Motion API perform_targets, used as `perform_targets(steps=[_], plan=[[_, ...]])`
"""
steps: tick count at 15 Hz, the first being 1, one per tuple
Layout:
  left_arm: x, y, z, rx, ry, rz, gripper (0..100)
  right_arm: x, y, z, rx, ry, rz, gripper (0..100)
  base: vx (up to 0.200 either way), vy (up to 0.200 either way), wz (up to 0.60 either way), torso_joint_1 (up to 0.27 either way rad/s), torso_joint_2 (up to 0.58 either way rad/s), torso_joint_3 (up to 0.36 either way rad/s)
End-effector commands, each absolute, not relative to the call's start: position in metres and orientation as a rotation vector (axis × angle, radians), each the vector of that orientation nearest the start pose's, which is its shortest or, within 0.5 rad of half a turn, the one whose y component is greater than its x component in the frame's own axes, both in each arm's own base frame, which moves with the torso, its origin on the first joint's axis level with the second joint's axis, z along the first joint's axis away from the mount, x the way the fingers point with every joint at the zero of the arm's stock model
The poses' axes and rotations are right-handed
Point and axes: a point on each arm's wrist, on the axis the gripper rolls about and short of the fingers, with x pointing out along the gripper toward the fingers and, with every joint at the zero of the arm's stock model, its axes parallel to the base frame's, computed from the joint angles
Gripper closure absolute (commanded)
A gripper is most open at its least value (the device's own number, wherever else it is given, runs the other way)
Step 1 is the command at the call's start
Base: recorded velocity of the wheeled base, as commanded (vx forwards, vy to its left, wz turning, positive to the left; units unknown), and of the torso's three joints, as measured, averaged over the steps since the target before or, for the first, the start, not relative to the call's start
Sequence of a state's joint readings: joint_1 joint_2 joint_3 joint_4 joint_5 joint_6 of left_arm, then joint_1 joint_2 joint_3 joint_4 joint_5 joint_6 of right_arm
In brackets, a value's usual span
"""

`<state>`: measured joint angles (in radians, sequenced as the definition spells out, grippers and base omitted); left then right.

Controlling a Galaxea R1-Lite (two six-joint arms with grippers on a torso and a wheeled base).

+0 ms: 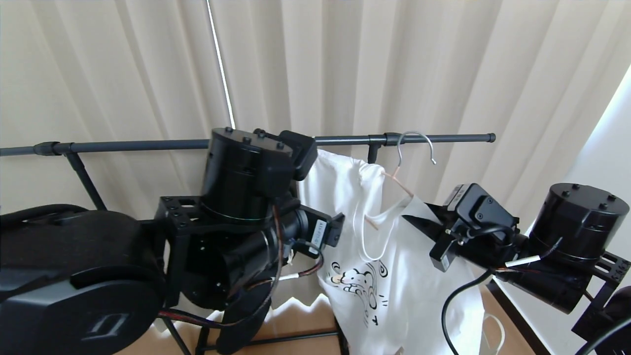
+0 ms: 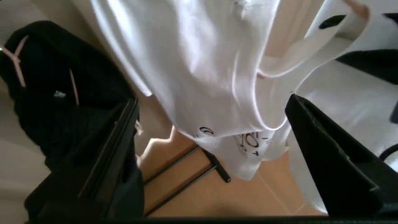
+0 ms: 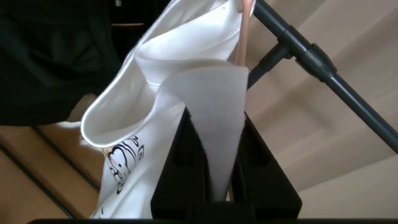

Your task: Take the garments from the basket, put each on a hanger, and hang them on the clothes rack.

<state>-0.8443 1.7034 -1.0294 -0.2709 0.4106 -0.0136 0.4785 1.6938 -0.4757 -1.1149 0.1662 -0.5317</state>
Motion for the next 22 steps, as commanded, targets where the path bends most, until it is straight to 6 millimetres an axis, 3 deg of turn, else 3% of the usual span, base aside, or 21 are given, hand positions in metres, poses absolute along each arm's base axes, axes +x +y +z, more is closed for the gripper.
perform_targets(steps=[1, 3, 6, 11, 16, 22], plan=[[0.221, -0.196, 0.207, 0.211, 0.322, -0.393, 0, 0.241, 0.114, 0.152, -0.522, -0.081, 0.663, 100, 0.000, 0.000, 0.00, 0.000, 0.00, 0.000], [0.224, -0.186, 0.204, 0.225, 0.312, -0.398, 0, 0.242, 0.107, 0.153, -0.516, -0.088, 0.685, 100, 0.000, 0.000, 0.00, 0.000, 0.00, 0.000], [0.237, -0.148, 0.189, 0.251, 0.263, -0.522, 0, 0.243, 0.072, 0.156, -0.490, -0.139, 0.833, 100, 0.000, 0.000, 0.00, 0.000, 0.00, 0.000], [0.248, -0.118, 0.179, 0.233, 0.283, -0.605, 0, 0.240, 0.061, 0.158, -0.471, -0.183, 0.955, 100, 0.000, 0.000, 0.00, 0.000, 0.00, 0.000], [0.258, -0.119, 0.171, 0.227, 0.305, -0.628, 0, 0.237, 0.057, 0.157, -0.459, -0.198, 1.028, 100, 0.000, 0.000, 0.00, 0.000, 0.00, 0.000], [0.286, -0.132, 0.150, 0.219, 0.305, -0.617, 0, 0.231, 0.057, 0.160, -0.469, -0.219, 1.034, 100, 0.000, 0.000, 0.00, 0.000, 0.00, 0.000]])
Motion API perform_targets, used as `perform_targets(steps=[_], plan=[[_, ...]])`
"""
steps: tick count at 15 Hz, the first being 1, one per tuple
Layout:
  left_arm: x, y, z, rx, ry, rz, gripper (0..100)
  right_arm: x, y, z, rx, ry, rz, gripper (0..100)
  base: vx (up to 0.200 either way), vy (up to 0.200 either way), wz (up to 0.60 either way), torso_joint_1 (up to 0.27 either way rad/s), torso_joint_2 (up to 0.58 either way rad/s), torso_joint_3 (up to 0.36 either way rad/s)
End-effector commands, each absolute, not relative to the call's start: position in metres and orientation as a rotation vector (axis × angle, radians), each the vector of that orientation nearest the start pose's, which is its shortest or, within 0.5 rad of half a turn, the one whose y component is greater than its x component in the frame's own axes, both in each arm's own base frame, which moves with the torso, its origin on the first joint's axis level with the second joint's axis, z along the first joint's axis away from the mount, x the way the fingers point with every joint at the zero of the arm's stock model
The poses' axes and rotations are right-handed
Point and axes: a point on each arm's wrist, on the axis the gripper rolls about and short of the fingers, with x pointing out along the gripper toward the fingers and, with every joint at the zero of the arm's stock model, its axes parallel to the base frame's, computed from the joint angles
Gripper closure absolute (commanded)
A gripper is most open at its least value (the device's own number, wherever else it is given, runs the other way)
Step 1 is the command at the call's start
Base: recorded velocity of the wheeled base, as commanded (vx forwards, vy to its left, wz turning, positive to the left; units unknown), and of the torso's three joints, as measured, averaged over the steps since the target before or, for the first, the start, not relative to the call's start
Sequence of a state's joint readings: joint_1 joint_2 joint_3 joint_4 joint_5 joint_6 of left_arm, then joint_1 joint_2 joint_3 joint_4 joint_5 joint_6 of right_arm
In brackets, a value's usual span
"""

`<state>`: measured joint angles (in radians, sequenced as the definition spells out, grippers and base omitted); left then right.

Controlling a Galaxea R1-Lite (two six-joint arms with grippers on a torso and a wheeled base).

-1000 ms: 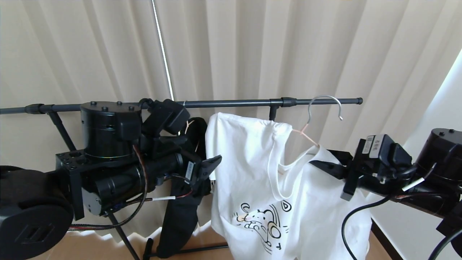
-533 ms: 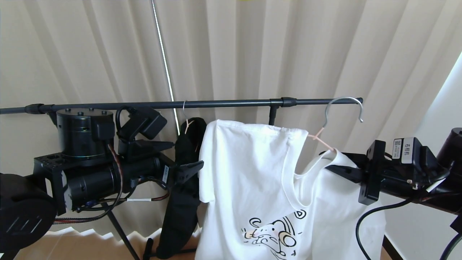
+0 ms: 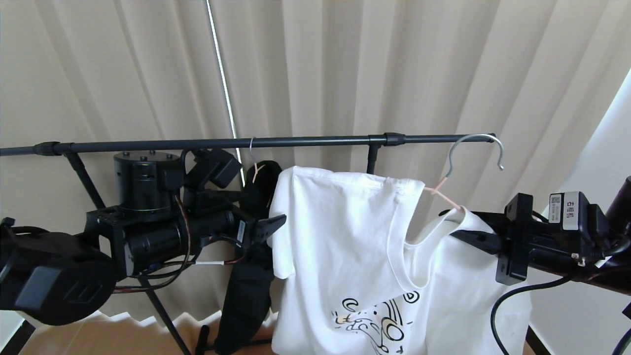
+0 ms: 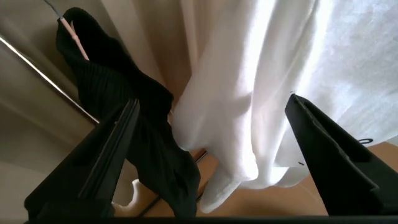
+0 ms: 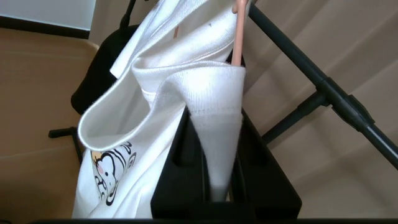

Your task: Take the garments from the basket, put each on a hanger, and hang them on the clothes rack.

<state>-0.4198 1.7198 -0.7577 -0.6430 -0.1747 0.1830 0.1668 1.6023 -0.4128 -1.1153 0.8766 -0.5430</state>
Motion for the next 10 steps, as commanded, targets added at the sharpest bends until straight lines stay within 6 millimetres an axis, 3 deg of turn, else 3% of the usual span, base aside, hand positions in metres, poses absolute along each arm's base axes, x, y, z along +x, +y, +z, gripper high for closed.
perform_targets(steps=[1, 2, 10], plan=[[0.2887, -0.1332, 0.1471, 0.217, 0.307, -0.617, 0, 0.2308, 0.0569, 0.1604, -0.469, -0.220, 1.036, 100, 0.000, 0.000, 0.00, 0.000, 0.00, 0.000], [0.2894, -0.1335, 0.1458, 0.215, 0.311, -0.613, 100, 0.2299, 0.0567, 0.1590, -0.467, -0.214, 1.037, 100, 0.000, 0.000, 0.00, 0.000, 0.00, 0.000], [0.2813, -0.1246, 0.1526, 0.153, 0.305, -0.544, 100, 0.2319, 0.0552, 0.1608, -0.469, -0.218, 1.028, 100, 0.000, 0.000, 0.00, 0.000, 0.00, 0.000]])
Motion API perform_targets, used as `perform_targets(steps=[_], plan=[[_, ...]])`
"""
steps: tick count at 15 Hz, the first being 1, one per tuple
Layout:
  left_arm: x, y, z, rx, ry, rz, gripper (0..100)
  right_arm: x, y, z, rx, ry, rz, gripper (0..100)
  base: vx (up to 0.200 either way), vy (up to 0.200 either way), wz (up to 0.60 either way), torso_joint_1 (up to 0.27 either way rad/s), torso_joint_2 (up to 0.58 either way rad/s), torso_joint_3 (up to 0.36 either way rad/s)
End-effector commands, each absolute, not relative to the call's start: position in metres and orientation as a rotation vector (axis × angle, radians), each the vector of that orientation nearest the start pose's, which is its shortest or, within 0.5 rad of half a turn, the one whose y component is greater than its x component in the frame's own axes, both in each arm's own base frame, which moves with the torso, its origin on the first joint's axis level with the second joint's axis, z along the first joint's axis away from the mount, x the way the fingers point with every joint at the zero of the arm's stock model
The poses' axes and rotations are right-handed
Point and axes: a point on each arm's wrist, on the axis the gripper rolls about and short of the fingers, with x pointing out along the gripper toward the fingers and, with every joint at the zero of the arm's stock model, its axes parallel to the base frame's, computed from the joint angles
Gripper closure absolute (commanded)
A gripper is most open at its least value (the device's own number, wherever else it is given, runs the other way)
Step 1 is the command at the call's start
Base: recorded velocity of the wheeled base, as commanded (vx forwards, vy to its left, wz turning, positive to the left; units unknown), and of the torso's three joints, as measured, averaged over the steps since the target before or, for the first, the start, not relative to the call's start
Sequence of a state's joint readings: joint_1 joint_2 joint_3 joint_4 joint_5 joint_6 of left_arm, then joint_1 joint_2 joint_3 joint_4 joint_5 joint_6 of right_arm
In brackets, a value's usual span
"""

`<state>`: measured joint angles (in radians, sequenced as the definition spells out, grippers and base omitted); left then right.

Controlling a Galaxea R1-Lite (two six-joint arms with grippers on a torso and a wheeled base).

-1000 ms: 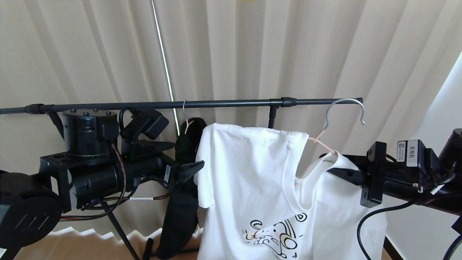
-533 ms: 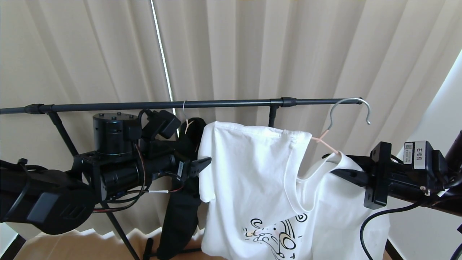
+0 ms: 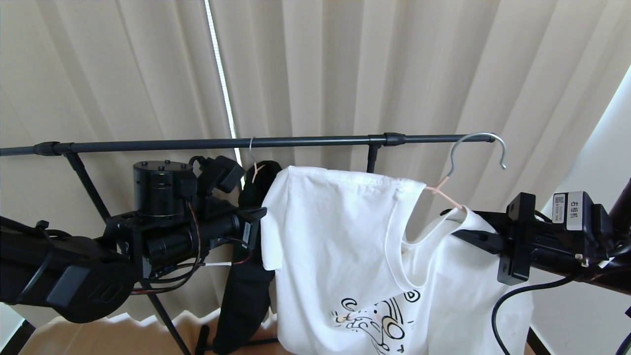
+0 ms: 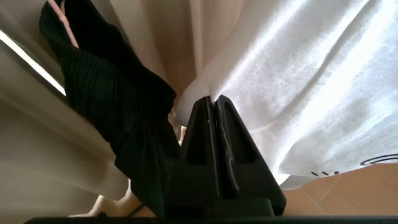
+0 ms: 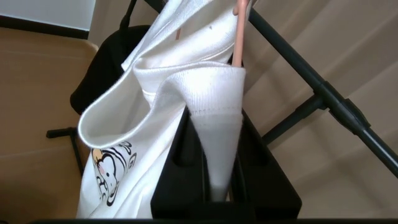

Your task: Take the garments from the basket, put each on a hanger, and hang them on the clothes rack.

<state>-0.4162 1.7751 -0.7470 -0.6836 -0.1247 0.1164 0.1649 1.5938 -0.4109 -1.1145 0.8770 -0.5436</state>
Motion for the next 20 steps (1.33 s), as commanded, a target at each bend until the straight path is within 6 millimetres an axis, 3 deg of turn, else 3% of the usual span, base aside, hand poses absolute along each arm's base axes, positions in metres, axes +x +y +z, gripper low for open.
perform_targets(steps=[1, 20], plan=[[0.280, -0.121, 0.154, 0.149, 0.304, -0.534, 100, 0.232, 0.055, 0.161, -0.469, -0.218, 1.026, 100, 0.000, 0.000, 0.00, 0.000, 0.00, 0.000], [0.291, -0.106, 0.134, 0.149, 0.376, -0.463, 100, 0.228, 0.047, 0.169, -0.481, -0.242, 0.988, 100, 0.000, 0.000, 0.00, 0.000, 0.00, 0.000]])
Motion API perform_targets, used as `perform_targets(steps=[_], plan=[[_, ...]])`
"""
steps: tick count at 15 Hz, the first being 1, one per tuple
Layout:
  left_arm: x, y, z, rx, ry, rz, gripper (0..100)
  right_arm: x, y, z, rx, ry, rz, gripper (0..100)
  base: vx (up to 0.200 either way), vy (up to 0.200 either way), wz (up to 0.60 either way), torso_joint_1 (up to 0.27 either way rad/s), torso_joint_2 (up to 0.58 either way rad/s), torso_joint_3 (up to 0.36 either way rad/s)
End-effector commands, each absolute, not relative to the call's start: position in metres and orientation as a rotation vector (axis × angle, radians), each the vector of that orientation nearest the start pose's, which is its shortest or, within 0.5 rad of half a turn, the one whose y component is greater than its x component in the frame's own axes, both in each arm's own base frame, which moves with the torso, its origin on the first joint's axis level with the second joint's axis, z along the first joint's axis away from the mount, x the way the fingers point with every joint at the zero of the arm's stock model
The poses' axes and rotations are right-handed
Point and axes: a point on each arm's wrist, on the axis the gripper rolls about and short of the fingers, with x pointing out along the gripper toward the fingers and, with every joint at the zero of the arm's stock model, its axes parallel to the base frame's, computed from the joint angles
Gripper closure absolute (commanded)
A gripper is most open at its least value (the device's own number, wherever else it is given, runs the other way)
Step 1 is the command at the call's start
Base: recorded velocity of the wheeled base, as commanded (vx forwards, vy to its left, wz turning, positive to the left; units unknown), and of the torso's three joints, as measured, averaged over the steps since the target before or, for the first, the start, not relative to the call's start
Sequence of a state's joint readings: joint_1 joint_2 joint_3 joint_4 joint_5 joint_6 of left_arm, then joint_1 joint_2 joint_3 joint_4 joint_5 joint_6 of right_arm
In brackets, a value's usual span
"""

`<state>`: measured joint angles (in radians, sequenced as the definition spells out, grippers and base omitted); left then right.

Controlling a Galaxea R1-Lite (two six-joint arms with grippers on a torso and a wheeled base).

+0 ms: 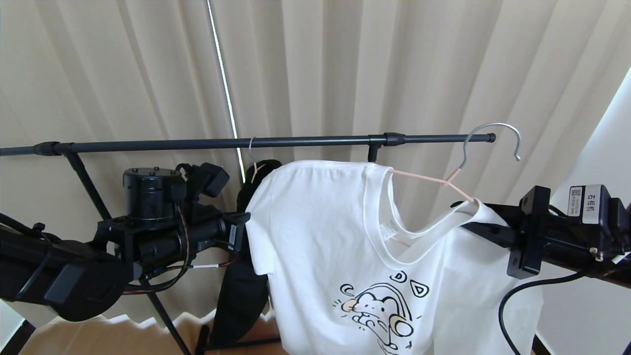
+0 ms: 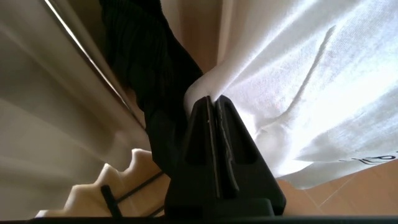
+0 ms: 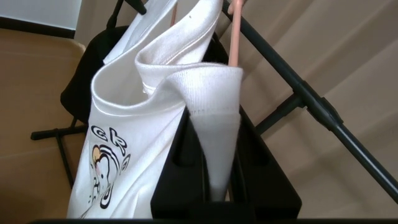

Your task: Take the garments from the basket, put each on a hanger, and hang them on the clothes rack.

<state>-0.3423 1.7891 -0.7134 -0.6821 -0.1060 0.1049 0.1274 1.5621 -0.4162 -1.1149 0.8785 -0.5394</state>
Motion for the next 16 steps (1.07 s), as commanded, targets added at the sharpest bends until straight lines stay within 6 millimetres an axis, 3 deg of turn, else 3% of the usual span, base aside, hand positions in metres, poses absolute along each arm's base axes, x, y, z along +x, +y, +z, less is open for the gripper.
perform_targets(steps=[1, 6, 7, 11, 16], plan=[[0.291, -0.107, 0.135, 0.150, 0.371, -0.464, 100, 0.228, 0.047, 0.169, -0.481, -0.242, 0.988, 100, 0.000, 0.000, 0.00, 0.000, 0.00, 0.000], [0.289, -0.107, 0.135, 0.153, 0.370, -0.468, 100, 0.228, 0.047, 0.169, -0.482, -0.244, 0.988, 100, 0.000, 0.000, 0.00, 0.000, 0.00, 0.000], [0.289, -0.107, 0.135, 0.153, 0.370, -0.468, 0, 0.228, 0.047, 0.169, -0.482, -0.244, 0.988, 100, 0.000, 0.000, 0.00, 0.000, 0.00, 0.000], [0.275, -0.106, 0.147, 0.149, 0.337, -0.493, 0, 0.227, 0.047, 0.168, -0.480, -0.241, 0.995, 100, 0.000, 0.000, 0.00, 0.000, 0.00, 0.000], [0.250, -0.098, 0.183, 0.107, 0.212, -0.663, 0, 0.231, 0.048, 0.160, -0.466, -0.217, 1.026, 100, 0.000, 0.000, 0.00, 0.000, 0.00, 0.000]])
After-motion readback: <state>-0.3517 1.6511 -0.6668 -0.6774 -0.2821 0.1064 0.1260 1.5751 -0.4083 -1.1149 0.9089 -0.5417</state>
